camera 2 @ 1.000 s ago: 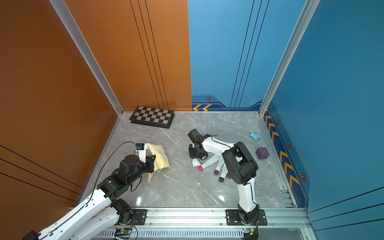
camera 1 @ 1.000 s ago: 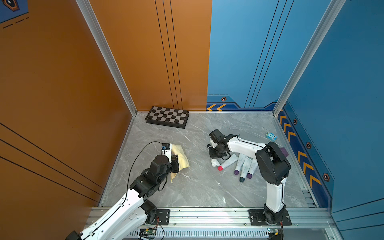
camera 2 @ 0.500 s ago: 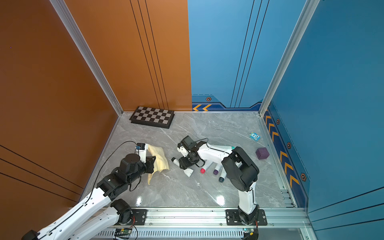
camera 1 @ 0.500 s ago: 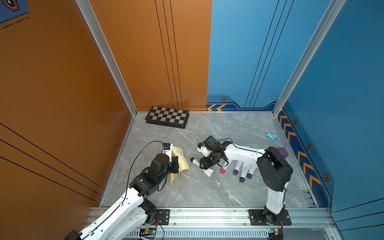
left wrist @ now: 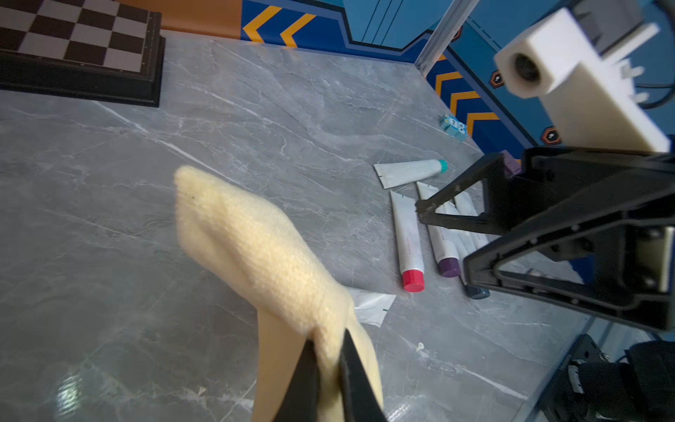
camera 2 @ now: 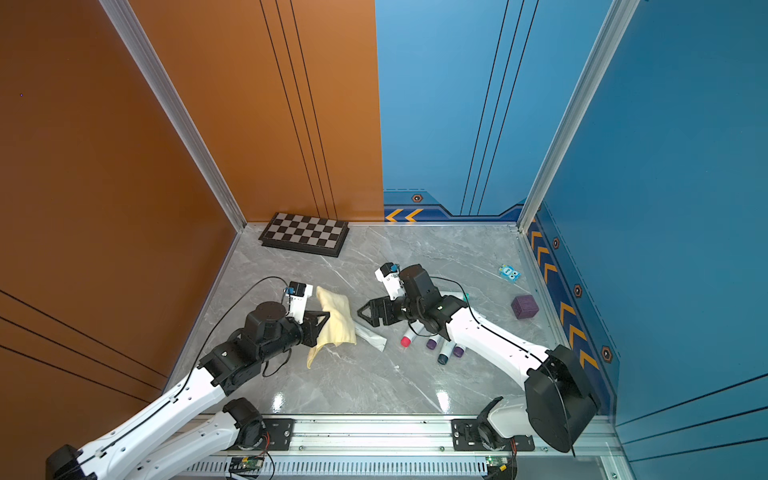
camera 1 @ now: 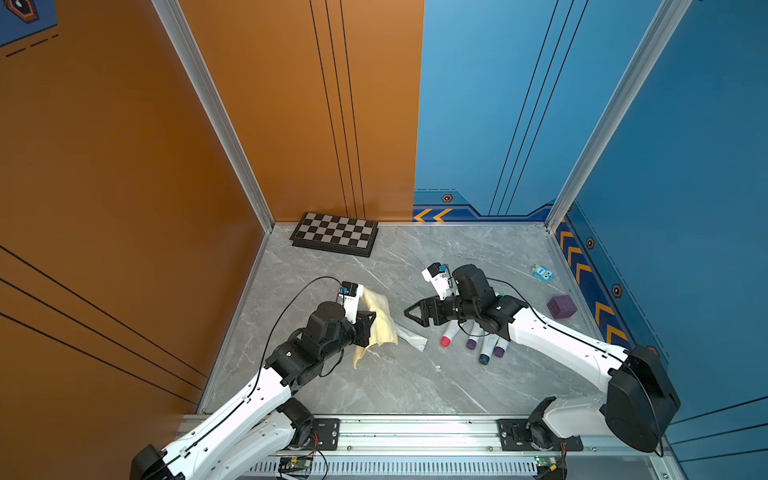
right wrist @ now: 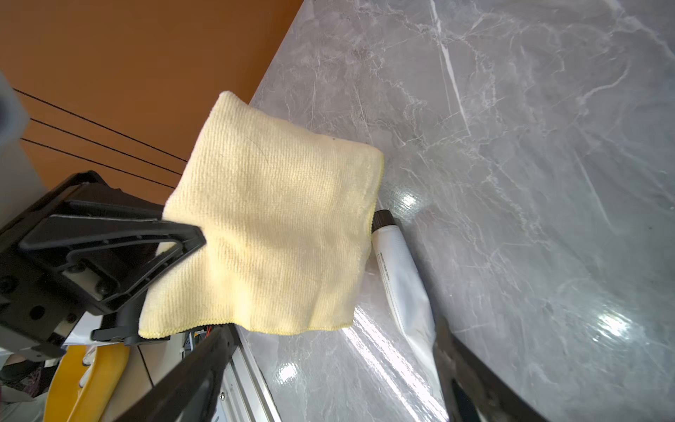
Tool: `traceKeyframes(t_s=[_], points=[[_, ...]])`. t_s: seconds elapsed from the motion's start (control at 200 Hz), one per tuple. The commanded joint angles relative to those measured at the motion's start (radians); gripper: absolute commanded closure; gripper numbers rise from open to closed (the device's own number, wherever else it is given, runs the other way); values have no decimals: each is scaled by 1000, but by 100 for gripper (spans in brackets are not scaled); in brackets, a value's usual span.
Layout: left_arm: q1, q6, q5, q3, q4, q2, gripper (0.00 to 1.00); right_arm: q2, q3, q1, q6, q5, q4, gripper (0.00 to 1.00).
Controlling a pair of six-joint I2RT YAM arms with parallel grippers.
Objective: Wipe the surface of the toothpaste tube
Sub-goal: Move the toothpaste to the center of the board, then adjust the cleaning item.
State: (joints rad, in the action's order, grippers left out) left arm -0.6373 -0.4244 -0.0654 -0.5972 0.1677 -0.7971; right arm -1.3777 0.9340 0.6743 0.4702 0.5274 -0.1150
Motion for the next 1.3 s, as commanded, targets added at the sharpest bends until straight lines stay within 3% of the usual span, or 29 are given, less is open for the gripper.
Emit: traceKeyframes(t_s=[0.0, 0.27, 0.53, 0.726, 0.886, 1.131, 1.176, 1.246, 1.296], points=[[-8, -9, -116, -36, -120, -22, 88, 49, -18, 21, 38, 73, 59, 10], [-17, -66, -199, -66, -230, -99, 89, 131, -71, 96, -1, 35, 43, 8], [-15, -146, -382, -99, -350, -190, 89, 108, -92, 98, -8, -70, 87, 8], [-19, -171, -450, -110, -379, -239, 89, 77, -90, 80, 14, -96, 154, 15], [0, -213, -498, -90, -443, -265, 88, 51, -81, 71, 30, -103, 176, 33], [44, -240, -521, -81, -456, -293, 88, 111, -109, 55, 36, -138, 179, 100], [56, -240, -514, -75, -457, -292, 78, 129, -110, 49, 37, -153, 162, 100], [85, -241, -481, -57, -455, -280, 41, 149, -106, 35, 31, -167, 118, 100], [118, -241, -447, -36, -442, -262, 23, 162, -95, 19, 19, -195, 64, 100]])
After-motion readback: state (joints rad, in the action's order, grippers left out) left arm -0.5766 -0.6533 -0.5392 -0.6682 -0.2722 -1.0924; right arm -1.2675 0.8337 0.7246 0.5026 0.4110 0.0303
